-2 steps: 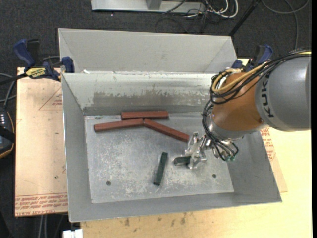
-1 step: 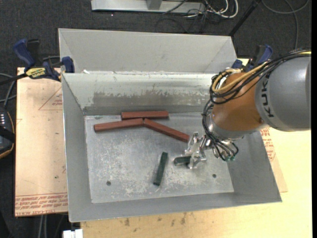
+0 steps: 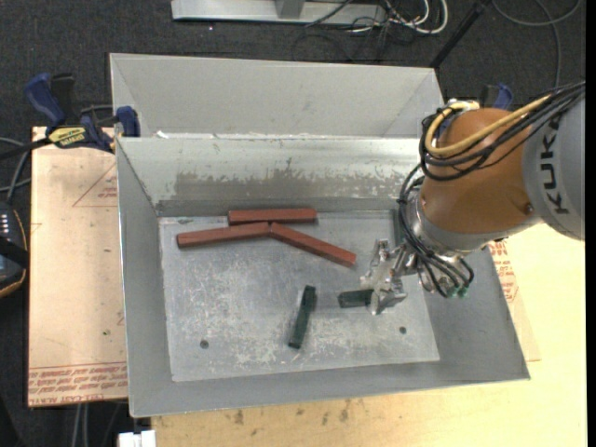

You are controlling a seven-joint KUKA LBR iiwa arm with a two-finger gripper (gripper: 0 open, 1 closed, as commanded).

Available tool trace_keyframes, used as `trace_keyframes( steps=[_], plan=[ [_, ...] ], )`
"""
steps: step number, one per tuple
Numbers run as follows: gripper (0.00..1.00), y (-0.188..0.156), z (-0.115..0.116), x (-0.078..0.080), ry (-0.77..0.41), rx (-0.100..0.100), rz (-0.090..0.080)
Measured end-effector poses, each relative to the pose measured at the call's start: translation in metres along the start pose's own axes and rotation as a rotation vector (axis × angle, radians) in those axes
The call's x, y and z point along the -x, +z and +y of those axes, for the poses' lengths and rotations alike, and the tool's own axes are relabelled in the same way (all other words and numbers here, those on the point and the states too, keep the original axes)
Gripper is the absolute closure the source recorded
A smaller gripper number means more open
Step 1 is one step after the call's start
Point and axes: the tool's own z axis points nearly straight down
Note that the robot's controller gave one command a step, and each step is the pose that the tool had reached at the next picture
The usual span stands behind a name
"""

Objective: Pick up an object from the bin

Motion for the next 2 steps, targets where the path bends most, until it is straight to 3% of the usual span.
trace_keyframes(
  steps=[1,2],
  plan=[
    [1.0,0.0,0.0,0.0,0.0,0.0,0.0],
    [1.0,-0.057,0.007,-0.002,-0.03,0.0,0.0]
  ],
)
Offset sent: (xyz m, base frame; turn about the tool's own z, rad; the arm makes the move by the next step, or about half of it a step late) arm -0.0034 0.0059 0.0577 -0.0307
